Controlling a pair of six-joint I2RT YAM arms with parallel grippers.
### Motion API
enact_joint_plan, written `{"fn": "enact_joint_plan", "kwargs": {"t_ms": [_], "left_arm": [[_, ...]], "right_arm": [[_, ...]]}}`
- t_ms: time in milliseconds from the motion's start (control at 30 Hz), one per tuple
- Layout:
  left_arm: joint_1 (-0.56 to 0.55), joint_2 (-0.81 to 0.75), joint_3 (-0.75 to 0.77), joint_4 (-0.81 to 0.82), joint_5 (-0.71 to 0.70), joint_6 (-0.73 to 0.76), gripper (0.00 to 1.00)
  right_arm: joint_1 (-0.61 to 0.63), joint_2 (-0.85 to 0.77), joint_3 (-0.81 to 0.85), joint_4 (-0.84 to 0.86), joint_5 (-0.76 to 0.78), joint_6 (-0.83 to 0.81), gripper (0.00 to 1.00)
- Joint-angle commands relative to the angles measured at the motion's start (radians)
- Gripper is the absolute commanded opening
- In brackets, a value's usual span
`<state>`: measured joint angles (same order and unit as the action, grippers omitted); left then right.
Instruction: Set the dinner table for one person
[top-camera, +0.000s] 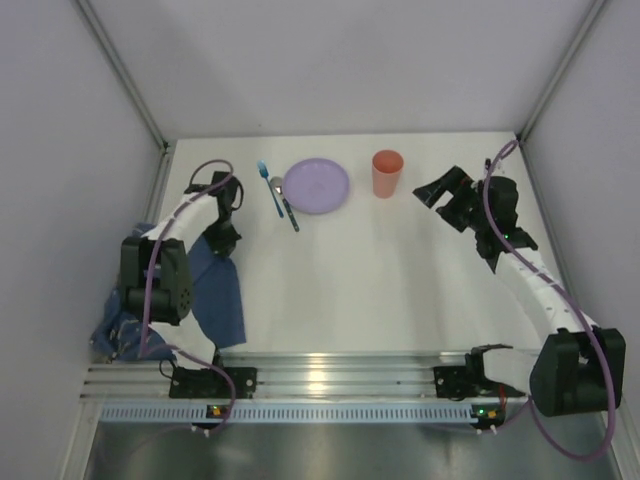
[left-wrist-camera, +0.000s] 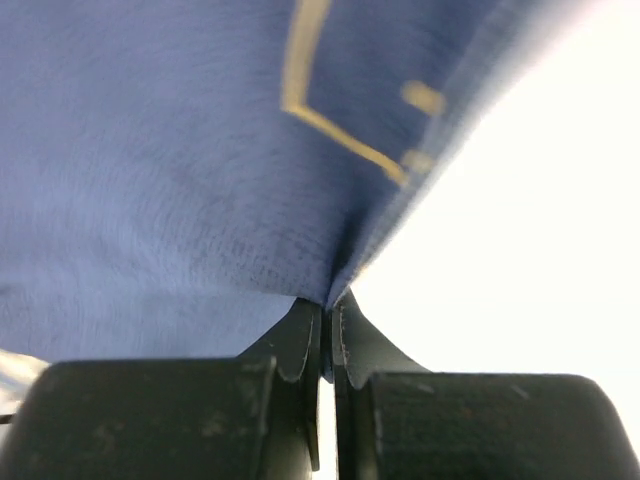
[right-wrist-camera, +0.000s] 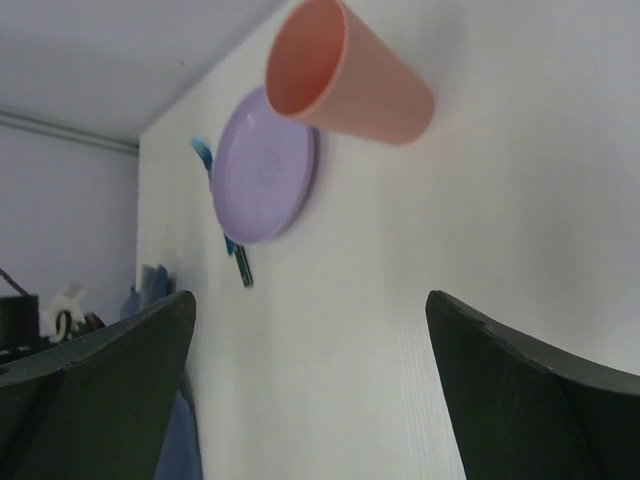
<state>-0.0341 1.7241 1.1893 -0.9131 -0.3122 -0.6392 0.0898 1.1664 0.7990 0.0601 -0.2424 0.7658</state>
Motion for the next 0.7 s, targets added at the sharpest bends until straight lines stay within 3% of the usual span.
{"fn": "enact_joint_plan", "kwargs": {"t_ms": [0, 67, 267, 667], "left_arm": [[-0.189, -0.031, 0.153, -0.119, 0.05, -0.186, 0.0], [-0.304, -0.009, 0.24, -0.13, 0.077, -0.265, 0.0], [-0.579, 0.141, 0.507, -0.188, 0.096, -0.379, 0.0], [-0.785, 0.357, 0.753, -0.133, 0.274, -0.456, 0.0]], "right_arm": [[0.014, -0.059, 0.155, -0.28, -0.071, 0.009, 1.0], [0.028, -0.071, 0.196, -0.432, -0.028, -0.054, 1.0], [0.028, -0.12, 0.258, -0.626, 0.066, -0.108, 1.0], [0.051, -0.123, 0.328, -0.727, 0.153, -0.172, 1.0]]}}
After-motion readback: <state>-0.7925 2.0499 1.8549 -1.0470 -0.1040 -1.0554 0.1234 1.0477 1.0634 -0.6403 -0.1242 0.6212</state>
